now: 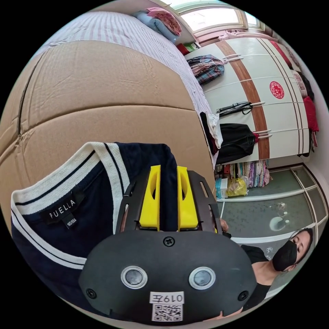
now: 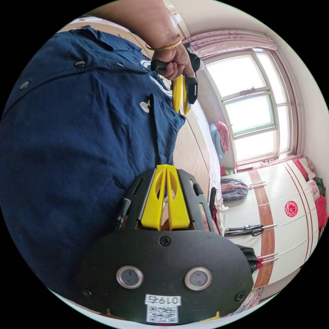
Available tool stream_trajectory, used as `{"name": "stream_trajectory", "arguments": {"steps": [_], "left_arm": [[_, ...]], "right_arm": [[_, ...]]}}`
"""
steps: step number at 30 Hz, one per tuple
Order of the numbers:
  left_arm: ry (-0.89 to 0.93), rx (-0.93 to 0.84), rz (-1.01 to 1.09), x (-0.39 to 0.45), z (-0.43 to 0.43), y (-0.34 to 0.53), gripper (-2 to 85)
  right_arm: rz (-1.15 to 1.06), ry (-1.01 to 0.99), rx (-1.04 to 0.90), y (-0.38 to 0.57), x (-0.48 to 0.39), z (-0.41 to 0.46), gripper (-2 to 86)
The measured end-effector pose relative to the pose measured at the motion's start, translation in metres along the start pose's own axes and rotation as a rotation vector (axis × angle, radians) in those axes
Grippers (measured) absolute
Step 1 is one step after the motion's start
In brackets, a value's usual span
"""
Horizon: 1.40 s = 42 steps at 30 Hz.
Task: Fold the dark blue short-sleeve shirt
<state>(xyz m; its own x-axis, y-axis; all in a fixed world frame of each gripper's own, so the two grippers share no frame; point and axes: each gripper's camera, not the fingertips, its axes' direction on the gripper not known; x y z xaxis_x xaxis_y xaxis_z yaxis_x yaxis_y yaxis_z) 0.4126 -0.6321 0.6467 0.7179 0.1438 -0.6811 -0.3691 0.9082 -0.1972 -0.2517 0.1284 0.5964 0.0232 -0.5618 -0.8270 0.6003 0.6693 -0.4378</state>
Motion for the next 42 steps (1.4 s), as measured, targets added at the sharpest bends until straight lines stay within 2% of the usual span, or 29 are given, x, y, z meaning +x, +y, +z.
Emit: {"name": "stream_trajectory", "arguments": {"steps": [10,12,17,22,25,28,32,42], "left_arm": [[-0.098,-0.107,0.046,0.032,0.02,0.051,4.3],[-0.158,-0.103,0.06,0.039,0.025,0.058,2.7],[-0.166,-0.09,0.062,0.056,0.029,0.076,2.3],[-0.18,0.013,0.129,0.093,0.017,0.115,2.2],[-0.264,-0.033,0.228,0.125,0.036,0.148,1.4],[-0.44,-0.043,0.318,0.152,0.057,0.181,1.2],[-0.558,-0.019,0.351,0.167,0.075,0.207,1.3],[-0.545,-0.003,0.335,0.176,0.086,0.224,1.4]], "right_arm": [[0.001,0.007,-0.004,-0.011,0.004,-0.02,-0.8],[-0.003,0.008,-0.004,-0.012,0.007,-0.024,-0.8],[-0.017,0.025,0.001,-0.014,0.014,-0.033,-0.8],[0.048,0.068,0.032,-0.007,0.038,-0.056,-0.9],[0.13,-0.008,0.061,0.002,0.064,-0.073,-1.0],[0.184,0.008,0.089,0.007,0.084,-0.079,-1.0],[0.133,0.06,0.084,-0.001,0.097,-0.069,-1.0],[-0.016,-0.021,0.039,0.003,0.141,-0.031,-1.0]]}}
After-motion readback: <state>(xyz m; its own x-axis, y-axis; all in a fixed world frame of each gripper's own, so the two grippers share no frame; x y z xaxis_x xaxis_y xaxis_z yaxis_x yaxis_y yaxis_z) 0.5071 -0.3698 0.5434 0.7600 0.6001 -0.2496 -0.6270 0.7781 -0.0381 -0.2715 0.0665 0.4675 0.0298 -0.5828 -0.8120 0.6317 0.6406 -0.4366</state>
